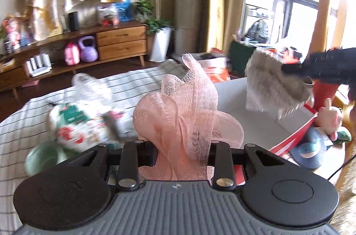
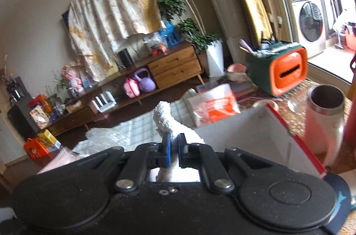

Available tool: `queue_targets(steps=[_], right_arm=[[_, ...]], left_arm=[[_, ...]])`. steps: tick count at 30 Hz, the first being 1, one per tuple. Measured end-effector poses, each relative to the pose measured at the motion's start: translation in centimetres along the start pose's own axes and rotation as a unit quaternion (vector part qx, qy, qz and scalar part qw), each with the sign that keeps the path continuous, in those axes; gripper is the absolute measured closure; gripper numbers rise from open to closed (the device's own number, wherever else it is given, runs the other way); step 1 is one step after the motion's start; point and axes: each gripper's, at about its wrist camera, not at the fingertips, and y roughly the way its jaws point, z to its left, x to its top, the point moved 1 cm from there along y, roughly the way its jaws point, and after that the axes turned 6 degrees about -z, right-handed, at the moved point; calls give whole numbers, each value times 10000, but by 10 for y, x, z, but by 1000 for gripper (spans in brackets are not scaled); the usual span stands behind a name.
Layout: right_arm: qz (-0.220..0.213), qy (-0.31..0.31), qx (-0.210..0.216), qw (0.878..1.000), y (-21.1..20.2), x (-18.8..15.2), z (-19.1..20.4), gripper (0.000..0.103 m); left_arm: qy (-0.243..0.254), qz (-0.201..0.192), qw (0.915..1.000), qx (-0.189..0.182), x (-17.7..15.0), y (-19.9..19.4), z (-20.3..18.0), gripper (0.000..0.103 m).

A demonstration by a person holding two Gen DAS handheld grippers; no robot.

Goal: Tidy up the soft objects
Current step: 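Carry the pink puff and white cloth with both tools over the red box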

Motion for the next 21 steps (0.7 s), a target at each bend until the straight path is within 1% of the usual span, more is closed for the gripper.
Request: queue_targets(steps=[5,9,14,17,21], right_arm=[[281,-8,-273,9992,1,-5,-28,97],[302,-50,-409,9987,-2,-4,-43,97],[278,-6,-539,9982,-2,-6,-62,97],[294,30,-588,9978,3,-8,-75,97],[386,-45,-644,9972,14,-14,-80,97]], left_arm=[[87,165,9995,-262,21,32,-34,72],[196,222,9987,-423,37,54,-61,72],[207,270,9980,-533,53,87,-82,72],[248,387,9972,-595,56,111,-93,72],[184,745,9954,-578,49,148,-101,72]])
